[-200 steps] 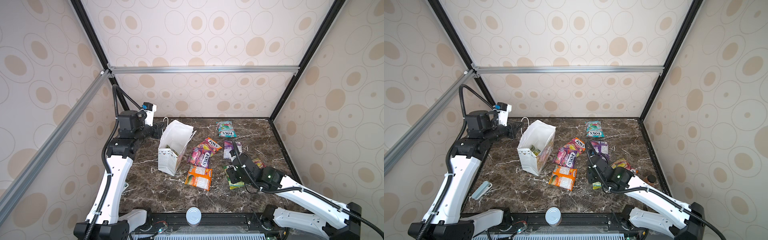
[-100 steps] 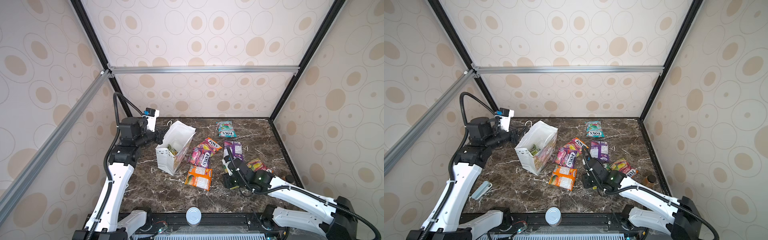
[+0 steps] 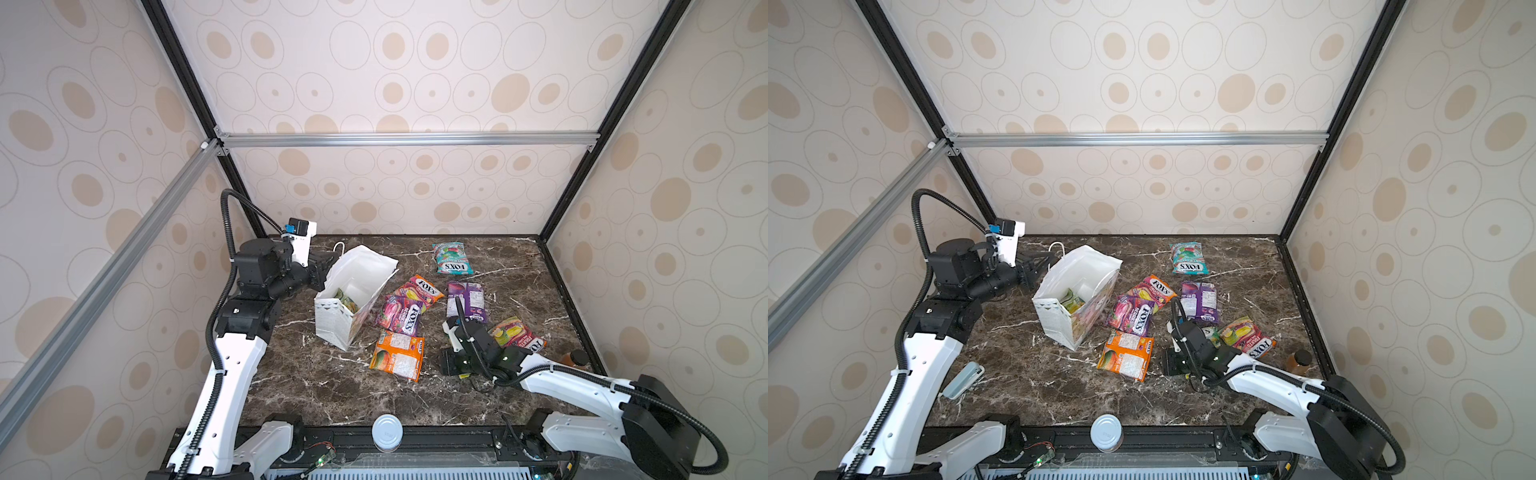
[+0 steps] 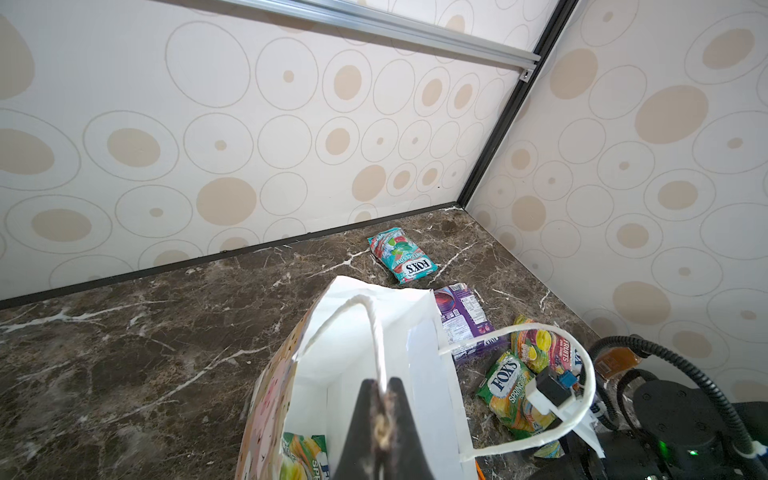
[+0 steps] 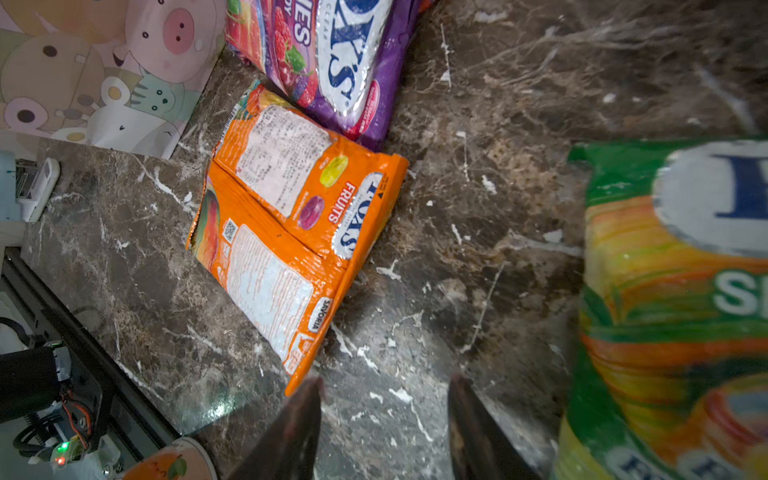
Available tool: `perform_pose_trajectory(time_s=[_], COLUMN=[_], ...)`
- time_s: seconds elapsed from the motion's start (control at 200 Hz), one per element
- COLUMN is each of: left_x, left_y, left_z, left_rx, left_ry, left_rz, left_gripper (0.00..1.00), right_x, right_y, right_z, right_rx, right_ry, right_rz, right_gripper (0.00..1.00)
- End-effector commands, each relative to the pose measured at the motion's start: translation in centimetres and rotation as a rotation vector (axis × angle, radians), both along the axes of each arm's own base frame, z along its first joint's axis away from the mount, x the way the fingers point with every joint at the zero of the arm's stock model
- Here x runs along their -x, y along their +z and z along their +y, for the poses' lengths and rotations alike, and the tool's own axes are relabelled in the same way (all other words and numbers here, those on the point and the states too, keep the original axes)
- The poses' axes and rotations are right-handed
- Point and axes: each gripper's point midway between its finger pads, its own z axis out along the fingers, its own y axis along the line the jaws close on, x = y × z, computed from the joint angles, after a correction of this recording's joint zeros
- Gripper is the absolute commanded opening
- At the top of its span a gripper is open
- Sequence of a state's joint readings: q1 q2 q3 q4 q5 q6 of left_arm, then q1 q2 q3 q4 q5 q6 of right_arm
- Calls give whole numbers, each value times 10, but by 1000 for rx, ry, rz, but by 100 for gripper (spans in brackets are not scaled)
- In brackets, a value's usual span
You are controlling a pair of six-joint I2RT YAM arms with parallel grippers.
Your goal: Place the snacks into the paper bag
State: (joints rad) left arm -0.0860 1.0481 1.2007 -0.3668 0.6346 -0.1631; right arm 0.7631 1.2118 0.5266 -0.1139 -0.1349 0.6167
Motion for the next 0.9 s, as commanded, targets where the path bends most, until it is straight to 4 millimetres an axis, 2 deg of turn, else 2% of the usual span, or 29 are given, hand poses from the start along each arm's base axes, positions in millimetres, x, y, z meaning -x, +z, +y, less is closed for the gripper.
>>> perform_pose_trajectory(time_s=[0.0,0.26,0.405,0.71,0.895], left_x=[5,11,10,10,11], left_y=[19,26,25,25,26], left_z=[-2,0,0,1,1], left_rx=[16,20,25,25,24], left_ry=[-13,-5,-3,-2,1], left_rz=[-72,-107,-107,-112,-115], left_gripper=[0,0,0,0,0], right_x=[-11,-31,-34,-37,-42], right_y=[8,0,2,-12,-15], right_z=[18,19,24,25,32], right_rx=[-74,-172,-175,-145,-174], right_ry=[24,-37,-17,-16,-5], right_rz=[-22,-5,-6,23,26], right_gripper=[51,51,51,50,47])
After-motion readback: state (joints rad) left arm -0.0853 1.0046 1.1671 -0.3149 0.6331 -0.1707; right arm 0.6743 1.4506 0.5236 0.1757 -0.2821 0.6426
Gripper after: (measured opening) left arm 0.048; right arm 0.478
